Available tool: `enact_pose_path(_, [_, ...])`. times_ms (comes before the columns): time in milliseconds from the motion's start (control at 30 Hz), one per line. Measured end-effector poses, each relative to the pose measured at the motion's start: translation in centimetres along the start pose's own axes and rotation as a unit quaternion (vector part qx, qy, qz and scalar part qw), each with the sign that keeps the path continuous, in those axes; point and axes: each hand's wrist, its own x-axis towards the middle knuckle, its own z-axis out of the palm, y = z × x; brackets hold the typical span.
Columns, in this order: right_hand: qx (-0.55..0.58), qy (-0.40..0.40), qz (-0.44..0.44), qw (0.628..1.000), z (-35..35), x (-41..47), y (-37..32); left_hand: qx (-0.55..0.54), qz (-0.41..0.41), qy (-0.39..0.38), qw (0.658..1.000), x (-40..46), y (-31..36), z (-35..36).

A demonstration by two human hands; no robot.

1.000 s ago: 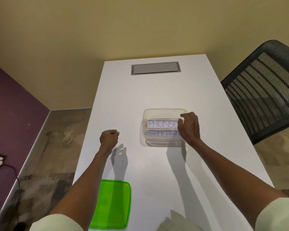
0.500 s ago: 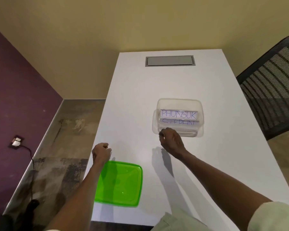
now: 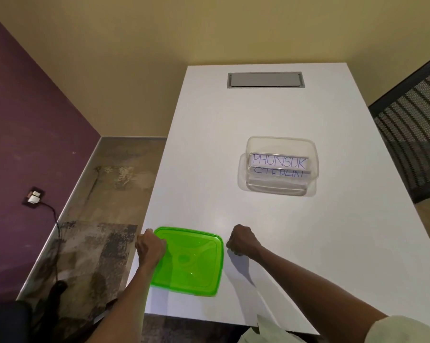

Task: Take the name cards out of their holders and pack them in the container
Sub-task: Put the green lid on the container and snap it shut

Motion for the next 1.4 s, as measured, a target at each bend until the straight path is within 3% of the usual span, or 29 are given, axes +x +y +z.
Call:
enact_pose_path(467, [0.023, -0.014, 0.04, 0.999, 3.3, -0.6, -0.4, 0.001, 0.021, -0.005, 1.0, -0.6, -1.0, -0.2])
enact_pose_path(833, [0.169, 0.123, 0.021, 0.978, -3.8, -2.1, -0.4, -0.1, 0.073, 0.057, 0.991, -1.1, 5.5, -2.7])
enact_pose_path(1100, [0.307, 0.241, 0.004, 0.921, -10.8, -2.6, 1.0, -0.202, 0.108, 0.061, 0.971, -2.8, 14.0, -4.6])
enact_pose_path(1400, [0.418, 0.296, -0.055, 0.857, -20.4, -4.2, 2.3, -0.374, 0.182, 0.083, 0.906, -6.4, 24.1, -8.2])
